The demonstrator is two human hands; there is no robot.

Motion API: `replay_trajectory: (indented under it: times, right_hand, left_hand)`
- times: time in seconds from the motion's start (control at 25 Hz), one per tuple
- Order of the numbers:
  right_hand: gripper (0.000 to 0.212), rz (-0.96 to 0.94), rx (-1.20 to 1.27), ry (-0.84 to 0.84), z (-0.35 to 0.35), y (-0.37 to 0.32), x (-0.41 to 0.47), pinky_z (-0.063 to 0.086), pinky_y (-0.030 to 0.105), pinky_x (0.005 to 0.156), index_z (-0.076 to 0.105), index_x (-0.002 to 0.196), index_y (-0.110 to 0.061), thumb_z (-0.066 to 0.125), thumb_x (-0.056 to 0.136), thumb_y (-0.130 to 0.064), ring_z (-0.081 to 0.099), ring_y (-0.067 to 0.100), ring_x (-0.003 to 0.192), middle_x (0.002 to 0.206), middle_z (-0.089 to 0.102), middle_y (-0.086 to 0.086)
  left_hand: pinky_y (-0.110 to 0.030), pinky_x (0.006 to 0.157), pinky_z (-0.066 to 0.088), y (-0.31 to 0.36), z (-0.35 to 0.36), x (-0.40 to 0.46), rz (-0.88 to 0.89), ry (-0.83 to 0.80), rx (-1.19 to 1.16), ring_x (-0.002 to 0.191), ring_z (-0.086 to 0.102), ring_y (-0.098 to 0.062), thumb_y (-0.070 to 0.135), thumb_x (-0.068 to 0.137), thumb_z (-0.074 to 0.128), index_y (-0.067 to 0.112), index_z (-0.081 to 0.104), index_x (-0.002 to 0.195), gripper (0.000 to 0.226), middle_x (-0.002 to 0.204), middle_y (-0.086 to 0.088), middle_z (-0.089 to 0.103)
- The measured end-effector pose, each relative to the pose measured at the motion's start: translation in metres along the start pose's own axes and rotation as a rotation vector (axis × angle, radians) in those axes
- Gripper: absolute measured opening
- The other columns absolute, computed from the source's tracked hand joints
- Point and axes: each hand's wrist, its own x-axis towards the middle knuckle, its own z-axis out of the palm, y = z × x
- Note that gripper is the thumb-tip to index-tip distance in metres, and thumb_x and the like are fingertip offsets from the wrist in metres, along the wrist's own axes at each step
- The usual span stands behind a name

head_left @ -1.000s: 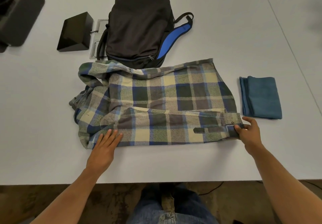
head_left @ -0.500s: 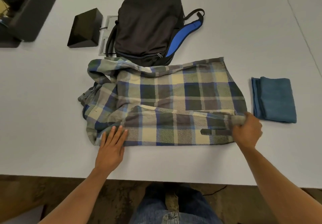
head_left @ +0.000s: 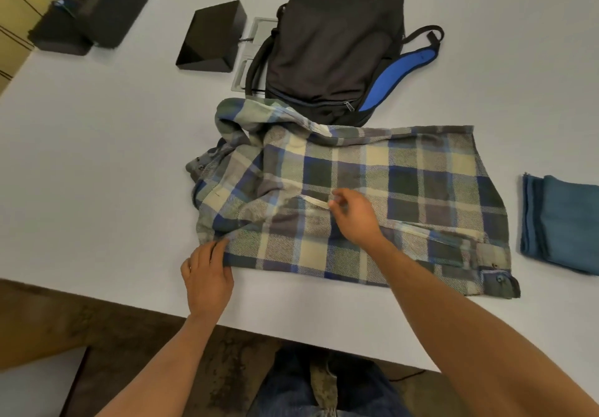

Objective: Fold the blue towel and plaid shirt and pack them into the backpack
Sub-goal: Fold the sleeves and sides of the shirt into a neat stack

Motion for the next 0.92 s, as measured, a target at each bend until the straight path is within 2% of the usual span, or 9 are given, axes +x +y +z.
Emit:
replay_trajectory:
  times: [0.08,0.2,0.28,0.36,0.52,0.68,0.8,0.92]
  right_hand:
    - [0.044,0.004,-0.044,-0.08,0.013,-0.014,0.016,0.051,0.039,0.092,0.054,0.133,-0.011,0.056,0.098,-0.037,0.059,0.02,0.104,0.112,0.063,0.006]
    - [0.05,0.039,-0.159,-0.208,0.027,-0.027,0.035,0.05,0.037,0.086,0.057,0.129,-0.013,0.055,0.095,-0.051,0.059,0.022,0.104,0.112,0.063,0.004]
    - [0.037,0.061,-0.204,-0.265,0.037,-0.032,0.044,0.047,0.033,0.075,0.065,0.108,-0.019,0.057,0.093,-0.052,0.06,0.021,0.092,0.096,0.064,0.0]
    - [0.026,0.083,-0.16,-0.287,0.043,-0.036,0.051,0.042,0.03,0.064,0.062,0.086,-0.019,0.061,0.093,-0.044,0.059,0.021,0.08,0.08,0.062,0.001]
    - [0.024,0.215,0.108,-0.22,0.039,-0.032,0.059,0.043,0.033,0.072,0.059,0.077,-0.016,0.063,0.094,-0.032,0.055,0.018,0.077,0.081,0.06,0.004]
    - [0.035,0.269,0.153,-0.178,0.038,-0.022,0.059,0.044,0.036,0.076,0.053,0.066,-0.016,0.06,0.096,-0.032,0.051,0.018,0.071,0.068,0.053,0.003]
    - [0.035,0.188,0.017,-0.148,0.044,-0.021,0.058,0.037,0.032,0.064,0.05,0.07,-0.015,0.055,0.099,-0.033,0.049,0.019,0.07,0.069,0.052,0.002]
    - [0.025,0.103,-0.128,-0.086,0.049,-0.02,0.056,0.037,0.032,0.069,0.058,0.089,-0.017,0.053,0.099,-0.039,0.054,0.02,0.081,0.082,0.06,0.001]
  left_hand:
    - [-0.049,0.083,0.045,-0.008,-0.003,0.004,-0.06,0.007,-0.014,0.103,0.055,-0.037,-0.002,0.073,0.078,0.007,0.062,0.124,0.055,0.113,-0.017,0.063]
    - [-0.045,0.077,0.045,-0.016,-0.004,0.008,-0.054,0.019,-0.024,0.098,0.055,-0.035,0.001,0.073,0.08,0.009,0.066,0.119,0.049,0.107,-0.016,0.063]
    - [-0.042,0.075,0.042,-0.023,-0.005,0.009,-0.021,0.026,-0.048,0.096,0.053,-0.033,0.002,0.073,0.08,0.01,0.069,0.116,0.046,0.103,-0.013,0.063]
    - [-0.039,0.073,0.042,-0.029,-0.005,0.009,0.025,0.02,-0.092,0.092,0.055,-0.032,0.002,0.074,0.08,0.01,0.071,0.113,0.041,0.101,-0.012,0.063]
    - [-0.024,0.067,0.048,-0.048,-0.007,0.007,0.096,-0.039,-0.238,0.086,0.065,-0.025,0.0,0.08,0.073,0.005,0.071,0.112,0.032,0.11,-0.01,0.065]
    - [-0.028,0.074,0.056,-0.061,-0.006,0.006,0.141,-0.056,-0.271,0.094,0.068,-0.026,0.011,0.083,0.061,0.004,0.071,0.114,0.033,0.116,-0.012,0.066]
    - [-0.035,0.079,0.059,-0.065,-0.004,0.009,0.147,-0.068,-0.279,0.099,0.067,-0.028,0.005,0.085,0.065,0.003,0.069,0.116,0.032,0.119,-0.013,0.066]
    - [-0.039,0.089,0.056,-0.069,-0.005,0.007,0.132,-0.094,-0.29,0.105,0.065,-0.029,-0.002,0.083,0.07,0.004,0.067,0.121,0.039,0.123,-0.013,0.064]
